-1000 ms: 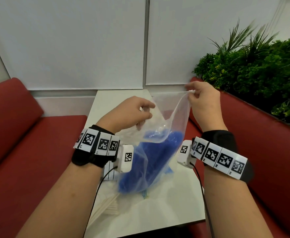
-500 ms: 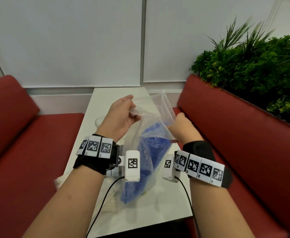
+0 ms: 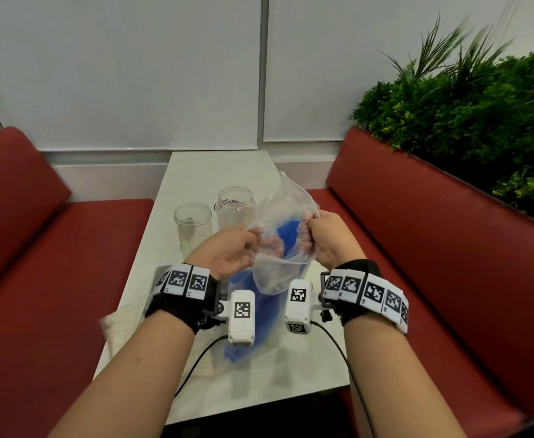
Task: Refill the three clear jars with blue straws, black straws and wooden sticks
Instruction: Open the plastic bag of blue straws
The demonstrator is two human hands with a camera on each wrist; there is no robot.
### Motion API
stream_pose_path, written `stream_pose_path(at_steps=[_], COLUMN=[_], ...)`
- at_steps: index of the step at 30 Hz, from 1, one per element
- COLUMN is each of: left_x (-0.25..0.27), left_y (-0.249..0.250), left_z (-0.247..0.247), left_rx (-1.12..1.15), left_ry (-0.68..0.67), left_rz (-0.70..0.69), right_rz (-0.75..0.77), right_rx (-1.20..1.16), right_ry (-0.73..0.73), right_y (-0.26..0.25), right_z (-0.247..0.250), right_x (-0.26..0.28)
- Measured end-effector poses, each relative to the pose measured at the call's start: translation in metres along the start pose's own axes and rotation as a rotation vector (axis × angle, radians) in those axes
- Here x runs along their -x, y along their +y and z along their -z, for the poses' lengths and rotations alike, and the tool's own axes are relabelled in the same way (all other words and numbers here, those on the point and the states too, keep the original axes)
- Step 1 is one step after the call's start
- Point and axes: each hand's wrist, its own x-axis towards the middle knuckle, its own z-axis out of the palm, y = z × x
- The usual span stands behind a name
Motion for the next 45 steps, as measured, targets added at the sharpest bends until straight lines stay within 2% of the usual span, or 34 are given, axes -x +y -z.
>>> stream_pose_path(at_steps=[4,6,7,10,13,15,16,17,18,19,20,22,27,30,32,33,36,37,39,41,43,45], left_x=[-0.008,-0.012,-0.014,-0.008,-0.001,0.000,0.000,-0.003,-0.006,-0.008,-0.012,-0.016,-0.018,-0.022,-0.021,-0.020,-0.012,-0.012,-0.015,-0.011,-0.014,-0.019], left_y=[-0.012,-0.017,-0.020,-0.024,-0.024,-0.016,-0.015,-0.012,-0.010,-0.008,-0.007,-0.003,-0.012,-0.023,-0.029,-0.030,-0.028,-0.026,-0.023,-0.016,-0.013,-0.011], left_z=[0.003,0.006,0.007,0.008,0.004,0.003,0.003,0.002,0.002,0.002,0.004,0.006,0.005,0.002,0.000,-0.001,-0.001,0.000,0.002,-0.002,-0.007,-0.013], left_rx=[0.492,0.614,0.622,0.350,0.555,0.427,0.234,-0.015,-0.253,-0.384,-0.389,-0.228,0.217,0.557,0.611,0.554,0.145,0.023,-0.211,-0.537,-0.963,-1.457], left_ry=[0.044,0.066,0.051,-0.009,-0.320,-0.534,-0.537,-0.446,-0.250,-0.056,0.035,0.034,-0.011,0.004,-0.021,-0.077,-0.272,-0.270,-0.127,0.057,0.148,0.235], left_rz=[-0.009,0.008,0.011,-0.016,0.138,0.181,0.135,0.105,0.048,-0.032,-0.087,-0.094,0.029,0.107,0.131,0.119,0.052,0.032,-0.078,-0.329,-0.569,-0.698], right_rz=[-0.031,-0.078,-0.100,-0.078,0.020,0.043,0.035,0.025,0.015,0.005,-0.005,-0.025,-0.006,-0.038,-0.057,-0.061,-0.089,-0.097,-0.093,-0.076,-0.061,-0.060], right_rx=[0.074,0.111,0.141,0.236,0.220,0.197,0.190,0.181,0.157,0.118,0.077,0.027,0.047,-0.112,-0.192,-0.198,-0.153,-0.140,-0.093,-0.061,-0.052,-0.006], right_ry=[0.012,0.024,0.028,0.038,0.023,0.049,0.057,0.061,0.063,0.059,0.051,0.027,0.066,0.061,0.074,0.096,0.167,0.182,0.200,0.196,0.173,0.121], right_y=[0.006,0.009,0.010,0.012,0.016,0.016,0.016,0.016,0.015,0.013,0.010,0.005,-0.006,-0.006,-0.002,0.001,0.010,0.012,0.015,0.015,0.014,0.013], right_z=[0.004,0.007,0.010,0.016,0.018,0.018,0.018,0.018,0.016,0.015,0.014,0.012,0.011,0.012,0.011,0.011,0.014,0.015,0.017,0.016,0.012,0.008], right_x=[0.001,0.000,-0.002,-0.007,-0.009,-0.010,-0.011,-0.012,-0.012,-0.012,-0.011,-0.012,-0.009,-0.008,-0.007,-0.007,-0.006,-0.007,-0.008,-0.008,-0.010,-0.010])
